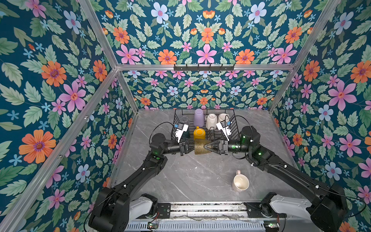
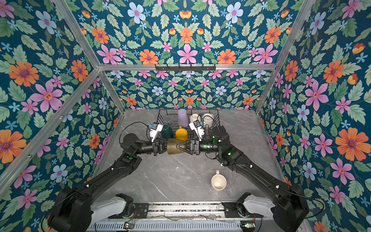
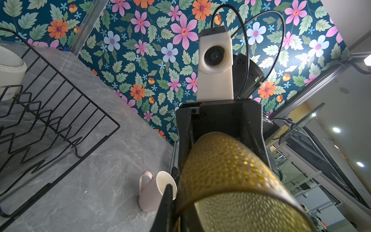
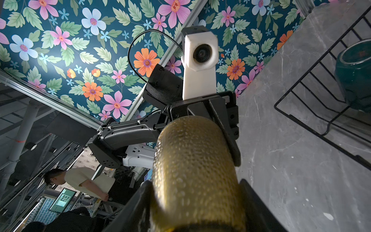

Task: Load cups into a dish rack
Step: Place the cup upside down at the dish rack.

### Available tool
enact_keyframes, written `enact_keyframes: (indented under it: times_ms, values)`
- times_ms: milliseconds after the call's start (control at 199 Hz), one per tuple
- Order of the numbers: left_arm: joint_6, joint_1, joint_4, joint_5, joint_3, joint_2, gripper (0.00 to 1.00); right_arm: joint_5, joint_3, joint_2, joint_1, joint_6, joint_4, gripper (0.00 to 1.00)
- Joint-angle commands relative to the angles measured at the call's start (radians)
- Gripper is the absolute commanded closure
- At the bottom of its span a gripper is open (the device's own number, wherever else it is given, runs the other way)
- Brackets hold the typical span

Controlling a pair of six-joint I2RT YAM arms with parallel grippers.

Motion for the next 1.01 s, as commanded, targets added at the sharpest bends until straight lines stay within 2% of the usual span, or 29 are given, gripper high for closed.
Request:
enact_keyframes:
  times_ms: [0, 161, 262, 528, 609, 871, 1002]
  values:
    - [-0.012, 0.009, 0.046, -0.037, 0.004, -0.007, 0.96, 0.088, 0.007, -0.021, -0.001, -0.030, -0.096, 1.00]
    - [-0.013, 0.013, 0.039, -0.040, 0.004, -0.004, 0.88, 0.115, 0.020, -0.056, 0.000, -0.050, -0.148, 1.00]
    - [-0.015, 0.014, 0.037, -0.045, 0.004, -0.004, 0.79, 0.130, 0.021, -0.071, -0.001, -0.058, -0.164, 1.00]
    - [-0.002, 0.016, 0.013, -0.051, 0.007, -0.014, 0.40, 0.157, 0.031, -0.094, -0.002, -0.081, -0.213, 1.00]
    - [0.050, 0.021, -0.050, -0.069, 0.010, -0.033, 0.28, 0.177, 0.047, -0.113, -0.002, -0.106, -0.261, 1.00]
    - [0.365, 0.036, -0.492, -0.261, 0.079, -0.131, 0.09, 0.280, 0.086, -0.213, -0.013, -0.174, -0.435, 1.00]
    - [0.456, 0.045, -0.646, -0.475, 0.104, -0.173, 0.04, 0.369, 0.120, -0.258, -0.013, -0.219, -0.553, 1.00]
